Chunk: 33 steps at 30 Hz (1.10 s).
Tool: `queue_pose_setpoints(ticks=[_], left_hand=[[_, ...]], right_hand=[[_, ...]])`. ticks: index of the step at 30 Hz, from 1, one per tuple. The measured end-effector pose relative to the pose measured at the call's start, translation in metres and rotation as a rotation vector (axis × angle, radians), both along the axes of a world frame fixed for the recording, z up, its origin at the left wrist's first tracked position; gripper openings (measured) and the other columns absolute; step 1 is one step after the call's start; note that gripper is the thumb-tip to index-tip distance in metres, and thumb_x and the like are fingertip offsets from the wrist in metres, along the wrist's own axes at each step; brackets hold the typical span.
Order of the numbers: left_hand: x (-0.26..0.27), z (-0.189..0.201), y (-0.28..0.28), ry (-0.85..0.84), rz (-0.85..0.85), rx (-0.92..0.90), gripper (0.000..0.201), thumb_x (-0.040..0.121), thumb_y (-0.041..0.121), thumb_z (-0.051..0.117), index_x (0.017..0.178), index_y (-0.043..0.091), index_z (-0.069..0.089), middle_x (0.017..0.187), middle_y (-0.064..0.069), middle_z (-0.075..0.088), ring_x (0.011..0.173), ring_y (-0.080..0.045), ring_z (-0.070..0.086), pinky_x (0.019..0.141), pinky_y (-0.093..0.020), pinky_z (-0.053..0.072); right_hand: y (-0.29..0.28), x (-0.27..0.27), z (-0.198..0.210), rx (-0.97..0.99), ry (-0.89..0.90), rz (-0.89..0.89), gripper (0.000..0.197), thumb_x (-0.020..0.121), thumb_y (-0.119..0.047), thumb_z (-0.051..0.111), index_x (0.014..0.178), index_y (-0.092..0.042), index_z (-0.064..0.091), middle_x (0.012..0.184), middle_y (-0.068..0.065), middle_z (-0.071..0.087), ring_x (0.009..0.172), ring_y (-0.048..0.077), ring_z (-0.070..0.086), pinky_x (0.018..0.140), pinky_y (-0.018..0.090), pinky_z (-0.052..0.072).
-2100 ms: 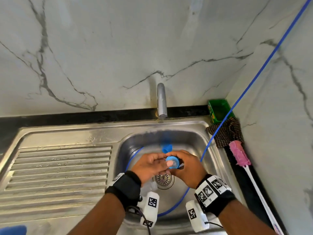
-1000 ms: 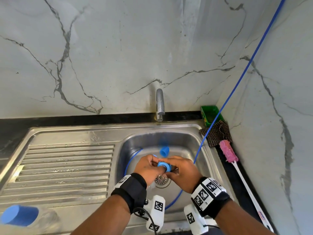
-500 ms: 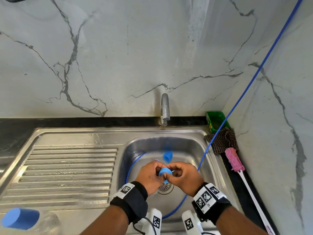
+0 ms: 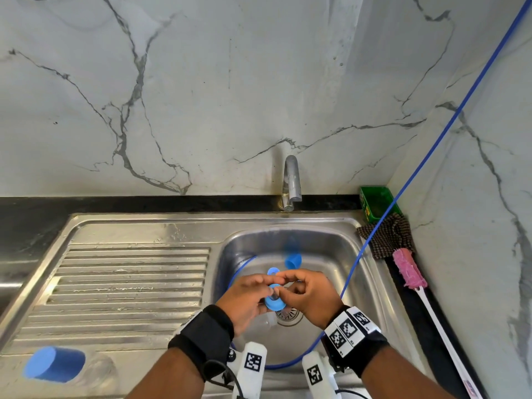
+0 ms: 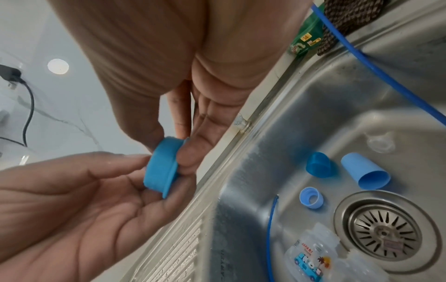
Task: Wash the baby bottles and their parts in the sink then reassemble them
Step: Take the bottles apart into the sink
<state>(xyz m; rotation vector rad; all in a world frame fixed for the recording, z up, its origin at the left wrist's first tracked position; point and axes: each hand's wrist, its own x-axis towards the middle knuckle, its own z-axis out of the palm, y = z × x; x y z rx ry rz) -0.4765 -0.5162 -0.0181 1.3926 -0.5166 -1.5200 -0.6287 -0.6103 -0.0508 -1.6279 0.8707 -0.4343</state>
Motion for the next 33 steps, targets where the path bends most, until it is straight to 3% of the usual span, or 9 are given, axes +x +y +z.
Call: queue_pose_setpoints(ticks=[3, 5, 7, 10, 13, 15, 20, 25, 33], left_hand=[[0.011, 0.000, 0.005, 0.034, 0.034, -0.014, 0.028, 0.094, -0.012, 0.055, 0.119, -0.001, 0.064, 0.106, -0.013, 0.075, 0.090, -0.023, 0.074, 0.074, -0.031, 0.060], [0.019, -0.002, 0.006, 0.045, 0.060, -0.010, 0.032, 0.090, -0.012, 0.062, 0.119, 0.001, 0.064, 0.107, -0.015, 0.075, 0.096, -0.028, 0.073, 0.086, -0.040, 0.060], [0.021, -0.005, 0.006, -0.043, 0.090, -0.007, 0.033, 0.085, -0.010, 0.069, 0.114, 0.005, 0.067, 0.106, -0.018, 0.075, 0.099, -0.033, 0.072, 0.097, -0.053, 0.055], [0.016, -0.010, 0.003, -0.127, 0.164, 0.007, 0.037, 0.072, -0.007, 0.073, 0.105, 0.009, 0.069, 0.101, -0.017, 0.075, 0.095, -0.036, 0.071, 0.095, -0.062, 0.052], [0.009, -0.012, -0.002, -0.015, 0.179, 0.004, 0.030, 0.086, -0.015, 0.063, 0.105, 0.008, 0.067, 0.101, -0.016, 0.075, 0.095, -0.032, 0.072, 0.085, -0.046, 0.061], [0.006, -0.013, -0.005, 0.029, 0.175, -0.007, 0.029, 0.092, -0.016, 0.056, 0.109, 0.006, 0.066, 0.103, -0.018, 0.074, 0.093, -0.030, 0.073, 0.081, -0.038, 0.062], [-0.008, -0.020, -0.013, 0.039, 0.151, 0.010, 0.030, 0.093, -0.006, 0.062, 0.123, 0.001, 0.062, 0.118, -0.022, 0.069, 0.112, -0.035, 0.068, 0.092, -0.040, 0.058], [-0.017, -0.027, -0.019, 0.063, 0.151, 0.065, 0.023, 0.094, 0.002, 0.065, 0.116, 0.000, 0.062, 0.114, -0.021, 0.071, 0.095, -0.026, 0.073, 0.079, -0.031, 0.061], [-0.020, -0.041, -0.033, 0.066, 0.149, 0.159, 0.023, 0.094, 0.003, 0.065, 0.117, 0.004, 0.061, 0.115, -0.022, 0.071, 0.092, -0.026, 0.072, 0.073, -0.030, 0.058]], right_hand=[[0.003, 0.006, -0.002, 0.008, -0.041, -0.029, 0.027, 0.085, -0.018, 0.080, 0.111, -0.022, 0.074, 0.088, 0.005, 0.076, 0.066, 0.015, 0.069, 0.070, 0.034, 0.060], [0.005, 0.009, -0.001, 0.007, -0.056, -0.035, 0.028, 0.086, -0.016, 0.080, 0.112, -0.022, 0.074, 0.099, -0.004, 0.076, 0.074, 0.013, 0.072, 0.074, 0.031, 0.060], [0.007, 0.012, 0.001, 0.001, -0.084, -0.031, 0.024, 0.088, -0.014, 0.078, 0.109, -0.025, 0.074, 0.099, -0.002, 0.077, 0.079, 0.017, 0.073, 0.076, 0.033, 0.061], [0.012, 0.012, 0.007, -0.009, -0.115, -0.046, 0.019, 0.094, -0.010, 0.069, 0.103, -0.026, 0.075, 0.094, 0.001, 0.078, 0.078, 0.022, 0.074, 0.075, 0.033, 0.061], [0.010, 0.007, 0.004, -0.082, -0.093, -0.052, 0.023, 0.094, -0.005, 0.068, 0.106, -0.023, 0.076, 0.101, 0.001, 0.076, 0.083, 0.022, 0.074, 0.079, 0.036, 0.061], [0.008, 0.000, 0.001, -0.168, -0.047, -0.042, 0.031, 0.087, -0.004, 0.075, 0.107, -0.028, 0.075, 0.109, -0.006, 0.072, 0.085, 0.014, 0.072, 0.081, 0.027, 0.058], [0.005, -0.016, -0.002, -0.210, 0.014, -0.088, 0.036, 0.078, -0.006, 0.082, 0.102, -0.031, 0.074, 0.104, -0.008, 0.068, 0.078, 0.008, 0.069, 0.075, 0.018, 0.054], [-0.004, -0.027, -0.011, -0.263, 0.011, -0.082, 0.031, 0.074, -0.016, 0.087, 0.093, -0.036, 0.074, 0.093, -0.011, 0.067, 0.080, 0.009, 0.070, 0.077, 0.019, 0.055], [-0.025, -0.026, -0.031, -0.287, 0.021, 0.059, 0.043, 0.073, -0.015, 0.082, 0.114, -0.027, 0.074, 0.099, -0.010, 0.067, 0.089, 0.013, 0.070, 0.083, 0.029, 0.058]])
